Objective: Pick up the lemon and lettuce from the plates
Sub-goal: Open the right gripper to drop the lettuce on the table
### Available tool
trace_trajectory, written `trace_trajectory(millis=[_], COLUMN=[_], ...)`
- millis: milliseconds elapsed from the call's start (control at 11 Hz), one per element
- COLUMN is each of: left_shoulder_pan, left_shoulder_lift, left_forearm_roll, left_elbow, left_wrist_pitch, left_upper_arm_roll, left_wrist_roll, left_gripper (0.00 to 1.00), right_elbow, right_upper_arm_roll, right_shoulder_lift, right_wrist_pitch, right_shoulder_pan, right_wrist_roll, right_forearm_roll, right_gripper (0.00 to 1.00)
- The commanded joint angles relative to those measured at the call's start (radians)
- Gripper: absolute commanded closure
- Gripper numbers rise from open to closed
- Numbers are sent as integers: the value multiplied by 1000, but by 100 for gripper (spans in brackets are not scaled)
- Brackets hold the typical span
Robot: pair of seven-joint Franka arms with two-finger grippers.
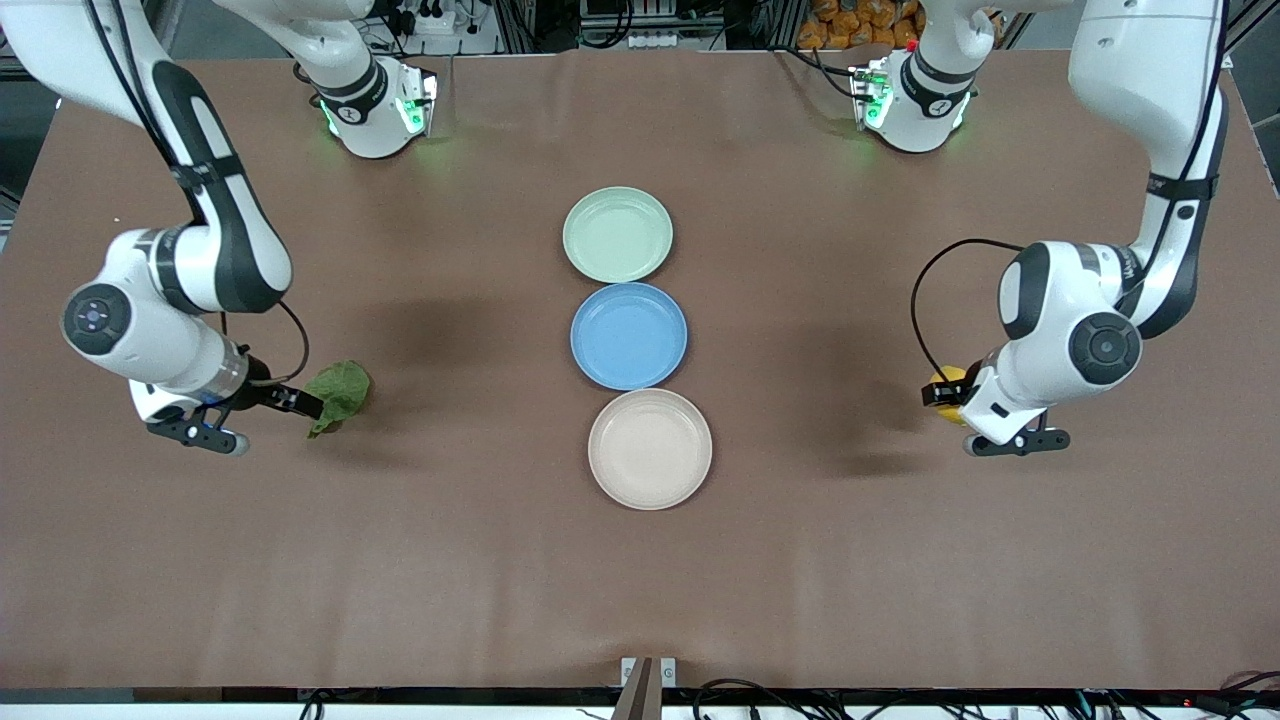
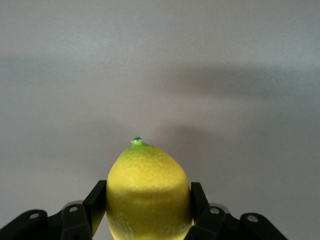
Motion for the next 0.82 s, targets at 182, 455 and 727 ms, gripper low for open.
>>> trace_trajectory(millis=[182, 455, 727], left_shoulder_pan=[22, 21, 25], left_shoulder_lift=[89, 95, 94], left_forearm_roll=[21, 23, 21], left_elbow=[34, 33, 33], left_wrist_pitch=[24, 24, 22], left_upper_arm_roll=[-6, -6, -6], left_wrist_roll=[57, 78, 89], left_gripper=[100, 14, 0], right_elbow=[183, 243, 258], right_upper_arm_roll=[-22, -24, -27], right_shoulder_lift=[-143, -183, -229], right_wrist_pitch=[-353, -386, -386], right_shoulder_pan=[15, 14, 12], right_wrist_roll=[-15, -65, -163], right_forearm_roll=[60, 52, 62], right_gripper=[0, 0, 0])
